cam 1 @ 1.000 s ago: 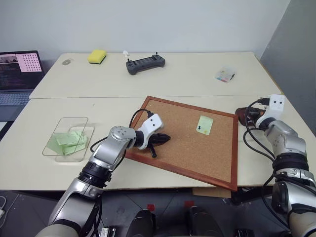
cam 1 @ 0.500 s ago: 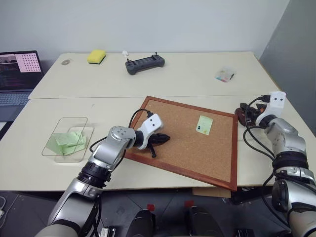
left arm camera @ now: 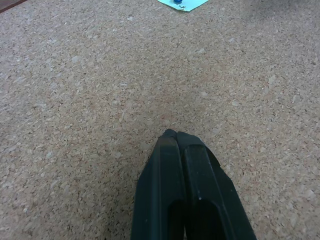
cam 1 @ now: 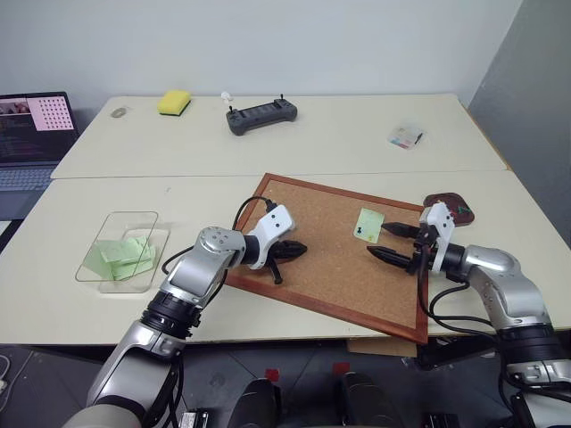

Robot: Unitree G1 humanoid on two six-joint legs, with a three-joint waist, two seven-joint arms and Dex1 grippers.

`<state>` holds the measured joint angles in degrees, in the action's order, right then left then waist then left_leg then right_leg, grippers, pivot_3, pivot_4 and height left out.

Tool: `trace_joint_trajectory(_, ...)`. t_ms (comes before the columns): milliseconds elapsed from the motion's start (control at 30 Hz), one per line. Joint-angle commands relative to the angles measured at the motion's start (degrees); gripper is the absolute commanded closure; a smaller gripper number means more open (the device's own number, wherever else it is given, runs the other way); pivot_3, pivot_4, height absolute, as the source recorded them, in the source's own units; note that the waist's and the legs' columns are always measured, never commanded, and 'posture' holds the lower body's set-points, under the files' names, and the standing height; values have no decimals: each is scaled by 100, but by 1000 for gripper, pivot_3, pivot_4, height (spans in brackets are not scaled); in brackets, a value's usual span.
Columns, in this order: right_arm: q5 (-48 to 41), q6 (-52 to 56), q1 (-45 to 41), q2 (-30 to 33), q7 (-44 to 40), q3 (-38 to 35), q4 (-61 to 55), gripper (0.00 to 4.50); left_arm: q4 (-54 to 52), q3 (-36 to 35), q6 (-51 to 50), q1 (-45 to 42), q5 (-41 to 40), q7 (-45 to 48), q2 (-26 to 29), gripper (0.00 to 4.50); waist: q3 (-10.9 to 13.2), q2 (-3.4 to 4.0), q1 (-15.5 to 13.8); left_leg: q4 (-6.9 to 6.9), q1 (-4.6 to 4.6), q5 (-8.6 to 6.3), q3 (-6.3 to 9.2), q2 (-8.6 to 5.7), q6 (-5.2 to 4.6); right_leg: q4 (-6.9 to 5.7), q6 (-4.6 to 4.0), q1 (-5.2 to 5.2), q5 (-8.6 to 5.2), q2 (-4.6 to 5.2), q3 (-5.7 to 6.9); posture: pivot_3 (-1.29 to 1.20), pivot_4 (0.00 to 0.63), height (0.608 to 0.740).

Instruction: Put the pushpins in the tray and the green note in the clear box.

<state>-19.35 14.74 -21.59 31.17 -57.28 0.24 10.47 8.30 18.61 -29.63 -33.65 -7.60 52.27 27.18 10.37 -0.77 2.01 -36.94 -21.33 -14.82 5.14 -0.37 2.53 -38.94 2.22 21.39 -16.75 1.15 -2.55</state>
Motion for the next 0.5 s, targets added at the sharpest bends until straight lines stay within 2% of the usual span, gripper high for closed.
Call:
trace_joint_trajectory(33,194,-328,-286,-183,122,80,352,549,144,119,-141,97,232,-51,57,4500,0,0,-1,0,0,0,0,0,0,0,0,0,0,0,0,0,150,740)
trace_joint_trajectory(200,330,-494,-528,-370,181,108,872,549,105,108,-159,116,232,-62,75,4500,0,0,-8,1,-1,0,1,0,0,0,-5,1,3,0,1,0,150,740)
trace_joint_trajectory(300,291,-542,-629,-438,197,20,1146,989,49,102,-184,152,225,-74,85,4500,0,0,-7,2,-2,0,2,0,0,0,-6,2,3,0,2,0,150,740)
trace_joint_trajectory(500,235,-597,-666,-424,150,-45,1228,2453,-26,90,-225,202,207,-93,99,4500,0,0,-5,3,-3,0,3,1,0,0,-6,3,3,1,2,0,150,740)
